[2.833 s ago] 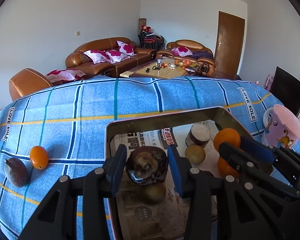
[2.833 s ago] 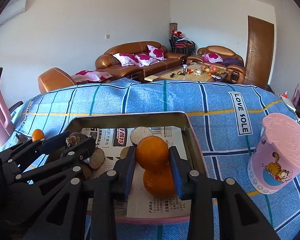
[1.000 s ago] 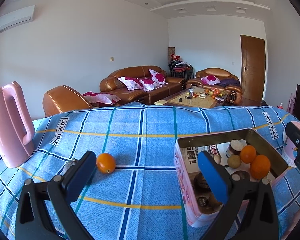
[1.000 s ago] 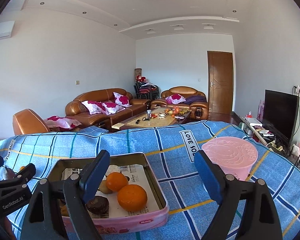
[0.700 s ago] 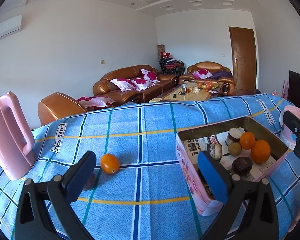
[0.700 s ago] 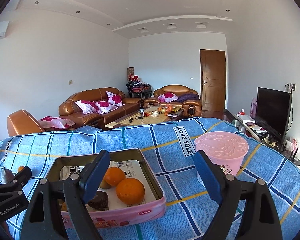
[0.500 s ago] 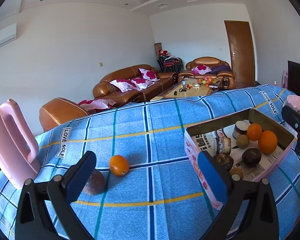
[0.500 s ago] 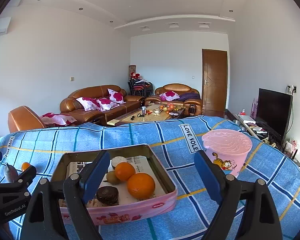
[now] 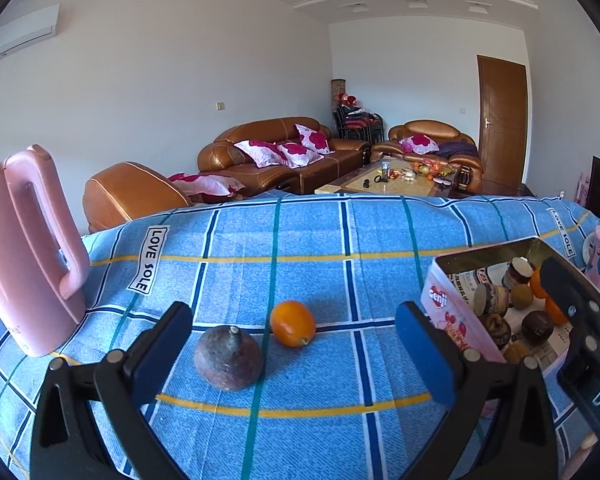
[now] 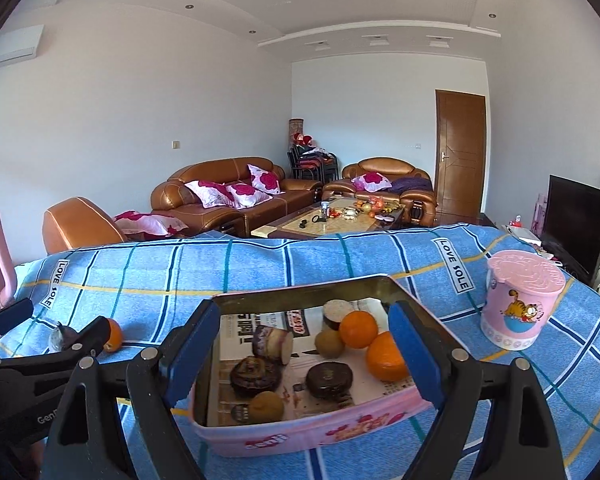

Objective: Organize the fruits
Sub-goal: 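Grasp the orange with the right tool while the left tool grasps the dark purple fruit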

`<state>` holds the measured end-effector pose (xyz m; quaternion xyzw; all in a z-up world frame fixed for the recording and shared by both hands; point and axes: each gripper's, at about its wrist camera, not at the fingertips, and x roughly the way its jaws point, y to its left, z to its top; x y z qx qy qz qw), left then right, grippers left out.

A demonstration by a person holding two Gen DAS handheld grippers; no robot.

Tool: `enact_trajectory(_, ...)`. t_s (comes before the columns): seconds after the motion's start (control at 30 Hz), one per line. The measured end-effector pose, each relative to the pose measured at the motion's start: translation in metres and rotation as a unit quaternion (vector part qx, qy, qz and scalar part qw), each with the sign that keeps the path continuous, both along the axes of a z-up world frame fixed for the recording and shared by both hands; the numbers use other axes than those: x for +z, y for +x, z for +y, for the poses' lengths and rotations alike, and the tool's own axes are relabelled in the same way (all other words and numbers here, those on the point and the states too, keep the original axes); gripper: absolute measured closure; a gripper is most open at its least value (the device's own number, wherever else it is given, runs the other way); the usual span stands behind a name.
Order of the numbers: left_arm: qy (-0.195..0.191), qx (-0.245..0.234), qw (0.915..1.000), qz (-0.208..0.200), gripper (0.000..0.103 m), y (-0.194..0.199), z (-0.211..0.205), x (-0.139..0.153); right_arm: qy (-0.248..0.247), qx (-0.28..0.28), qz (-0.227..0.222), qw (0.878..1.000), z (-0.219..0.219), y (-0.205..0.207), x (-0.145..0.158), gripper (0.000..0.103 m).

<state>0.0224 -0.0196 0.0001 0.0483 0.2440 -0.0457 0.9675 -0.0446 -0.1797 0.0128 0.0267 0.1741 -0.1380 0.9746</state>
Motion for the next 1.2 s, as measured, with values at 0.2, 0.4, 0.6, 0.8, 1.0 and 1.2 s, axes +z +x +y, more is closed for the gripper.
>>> enact_trajectory(0.2, 0.005, 0.022, 0.9997, 0.005, 0.0, 0.009, 0.013, -0.002, 0.018, 0.023, 0.002, 1.0, 0.026, 0.014, -0.002, 0.015)
enact_trajectory(0.4, 0.009, 0.049, 0.9987, 0.007, 0.0, 0.018, 0.028, -0.003, 0.032, 0.036, 0.005, 0.999, 0.04, 0.025, -0.003, 0.015)
enact_trajectory(0.6, 0.014, 0.073, 0.9972, 0.009, 0.0, 0.027, 0.041, -0.004, 0.035, 0.05, 0.004, 0.998, 0.053, 0.032, -0.003, 0.015)
enact_trajectory(0.8, 0.038, 0.128, 0.9909, 0.015, 0.0, 0.046, 0.069, -0.006, 0.037, 0.058, 0.017, 0.997, 0.061, 0.042, -0.005, 0.015)
enact_trajectory(1.0, -0.009, 0.207, 0.9764, 0.061, 0.0, 0.068, 0.129, -0.014, 0.03, 0.082, 0.052, 0.995, 0.073, 0.059, -0.01, 0.016)
enact_trajectory(1.2, -0.005, 0.236, 0.9683, 0.081, 0.0, 0.072, 0.148, -0.021, 0.048, 0.143, 0.106, 0.983, 0.088, 0.084, -0.022, 0.016)
